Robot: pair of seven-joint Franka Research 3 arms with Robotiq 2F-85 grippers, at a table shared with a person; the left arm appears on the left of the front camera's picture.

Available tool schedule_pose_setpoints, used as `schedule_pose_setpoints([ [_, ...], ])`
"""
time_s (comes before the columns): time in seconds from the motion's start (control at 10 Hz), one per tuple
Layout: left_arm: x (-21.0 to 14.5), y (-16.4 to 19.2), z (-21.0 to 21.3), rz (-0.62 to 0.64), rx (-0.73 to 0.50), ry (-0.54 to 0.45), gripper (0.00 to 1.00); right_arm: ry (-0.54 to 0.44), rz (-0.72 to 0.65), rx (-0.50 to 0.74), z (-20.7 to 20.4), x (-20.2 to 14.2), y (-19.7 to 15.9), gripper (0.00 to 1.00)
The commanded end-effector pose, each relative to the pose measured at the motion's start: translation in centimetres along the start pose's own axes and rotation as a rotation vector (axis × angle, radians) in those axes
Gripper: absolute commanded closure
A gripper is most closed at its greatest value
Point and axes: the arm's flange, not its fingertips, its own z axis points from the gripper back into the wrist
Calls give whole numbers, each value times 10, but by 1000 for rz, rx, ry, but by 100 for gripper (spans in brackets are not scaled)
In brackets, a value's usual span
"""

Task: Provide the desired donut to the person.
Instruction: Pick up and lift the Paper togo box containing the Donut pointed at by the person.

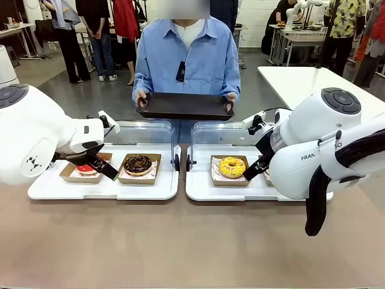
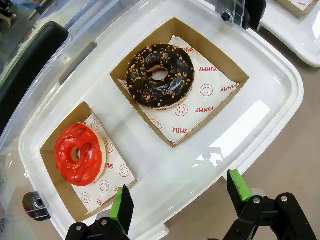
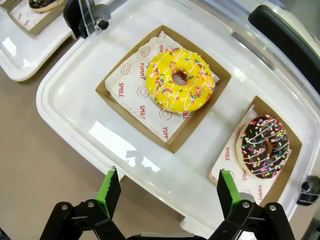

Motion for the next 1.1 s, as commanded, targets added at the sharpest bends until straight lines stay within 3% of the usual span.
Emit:
schedule_pose_setpoints([
  [0.0, 0, 0, 0, 0, 0, 0, 0, 0, 0, 0, 0, 0, 0, 0],
  [0.8, 0, 0, 0, 0, 0, 0, 0, 0, 0, 0, 0, 0, 0, 0],
  [1.0, 6, 2, 25, 25, 47, 41, 0, 10, -30, -37, 46, 7, 5, 0],
])
